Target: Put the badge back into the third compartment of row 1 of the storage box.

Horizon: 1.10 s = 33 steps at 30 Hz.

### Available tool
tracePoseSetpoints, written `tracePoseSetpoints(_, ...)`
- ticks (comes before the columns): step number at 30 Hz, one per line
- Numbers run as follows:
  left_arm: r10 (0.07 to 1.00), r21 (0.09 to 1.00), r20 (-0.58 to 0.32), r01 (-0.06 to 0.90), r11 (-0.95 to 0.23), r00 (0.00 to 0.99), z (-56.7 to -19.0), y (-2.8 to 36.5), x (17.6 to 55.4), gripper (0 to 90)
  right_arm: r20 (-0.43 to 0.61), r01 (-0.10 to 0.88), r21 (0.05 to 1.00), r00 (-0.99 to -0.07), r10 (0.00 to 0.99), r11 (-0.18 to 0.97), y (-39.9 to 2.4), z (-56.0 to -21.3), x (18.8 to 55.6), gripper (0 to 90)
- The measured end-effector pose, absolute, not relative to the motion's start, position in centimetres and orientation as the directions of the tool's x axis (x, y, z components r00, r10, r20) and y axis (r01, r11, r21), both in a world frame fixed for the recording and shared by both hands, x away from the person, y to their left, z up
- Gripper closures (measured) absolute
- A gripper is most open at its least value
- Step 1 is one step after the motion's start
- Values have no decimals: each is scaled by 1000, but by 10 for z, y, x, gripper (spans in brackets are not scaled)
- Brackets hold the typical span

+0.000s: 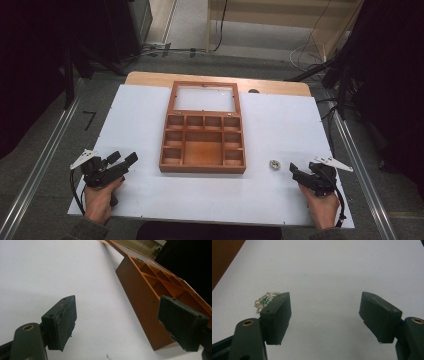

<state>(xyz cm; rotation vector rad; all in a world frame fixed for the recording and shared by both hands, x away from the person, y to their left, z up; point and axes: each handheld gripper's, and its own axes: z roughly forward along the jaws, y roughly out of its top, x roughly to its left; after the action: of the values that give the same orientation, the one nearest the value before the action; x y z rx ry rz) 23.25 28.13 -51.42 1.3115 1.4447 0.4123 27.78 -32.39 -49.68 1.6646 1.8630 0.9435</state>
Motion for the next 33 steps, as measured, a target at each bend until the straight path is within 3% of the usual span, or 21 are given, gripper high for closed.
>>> tracePoseSetpoints(33, 859, 809, -471, 485, 332, 198, -514, 281, 233, 162, 103, 675, 734, -219, 970, 75, -292, -501, 295, 241)
